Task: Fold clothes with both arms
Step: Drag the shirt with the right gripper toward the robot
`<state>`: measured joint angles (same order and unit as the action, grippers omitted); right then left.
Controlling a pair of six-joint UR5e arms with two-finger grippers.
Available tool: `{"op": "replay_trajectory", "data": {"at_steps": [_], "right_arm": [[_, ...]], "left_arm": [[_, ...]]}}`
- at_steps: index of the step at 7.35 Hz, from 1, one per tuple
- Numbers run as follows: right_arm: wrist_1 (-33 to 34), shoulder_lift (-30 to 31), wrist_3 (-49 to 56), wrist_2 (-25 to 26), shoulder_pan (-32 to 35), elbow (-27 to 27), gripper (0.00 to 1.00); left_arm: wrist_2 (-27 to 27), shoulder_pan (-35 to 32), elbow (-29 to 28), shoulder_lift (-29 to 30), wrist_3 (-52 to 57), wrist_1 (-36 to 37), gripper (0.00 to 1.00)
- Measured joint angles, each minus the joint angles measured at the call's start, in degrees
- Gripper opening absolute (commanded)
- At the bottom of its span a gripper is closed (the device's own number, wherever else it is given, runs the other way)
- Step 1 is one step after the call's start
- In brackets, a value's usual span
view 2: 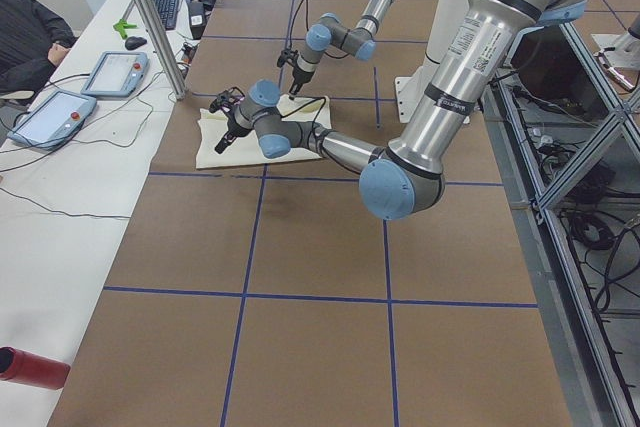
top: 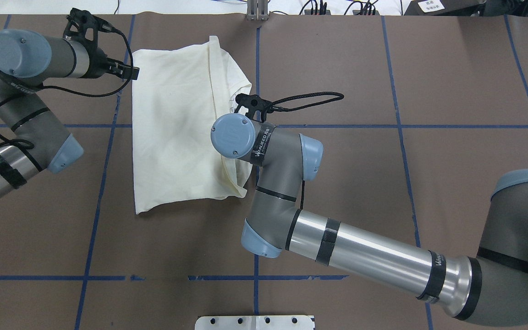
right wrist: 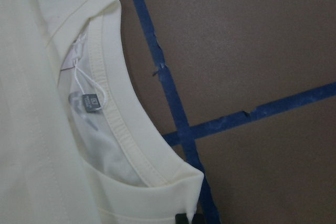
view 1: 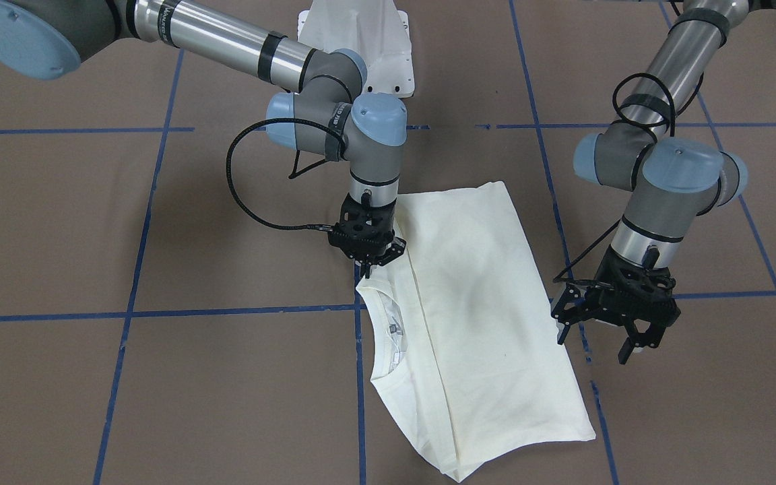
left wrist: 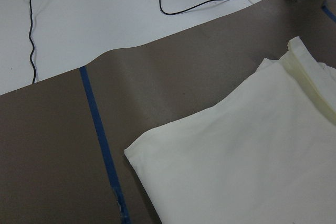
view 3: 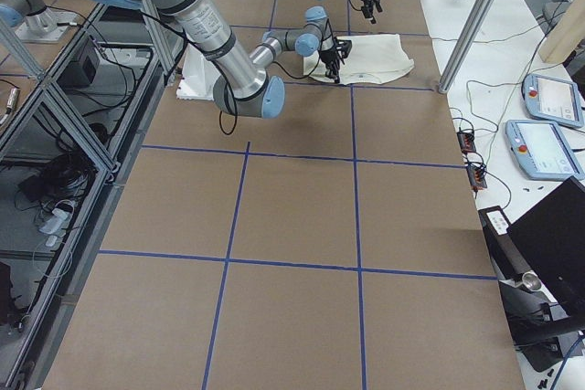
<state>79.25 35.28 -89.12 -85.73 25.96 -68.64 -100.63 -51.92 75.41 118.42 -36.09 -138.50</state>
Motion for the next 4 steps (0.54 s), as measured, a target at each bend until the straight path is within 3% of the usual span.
{"op": "replay_trajectory", "data": {"at_steps": [1,4], "right_arm": [[0.9,2.9,0.2,-0.2,0.0,-4.0,0.0],[2.5,21.7,0.4,0.2,-1.9,-25.6,0.0]], "left_arm": [[0.0,0.1,0.1,-0.1,-0.3,-0.2,1.0],[0.0,0.6,0.4,-1.0,-1.7,-1.8,1.0]]}}
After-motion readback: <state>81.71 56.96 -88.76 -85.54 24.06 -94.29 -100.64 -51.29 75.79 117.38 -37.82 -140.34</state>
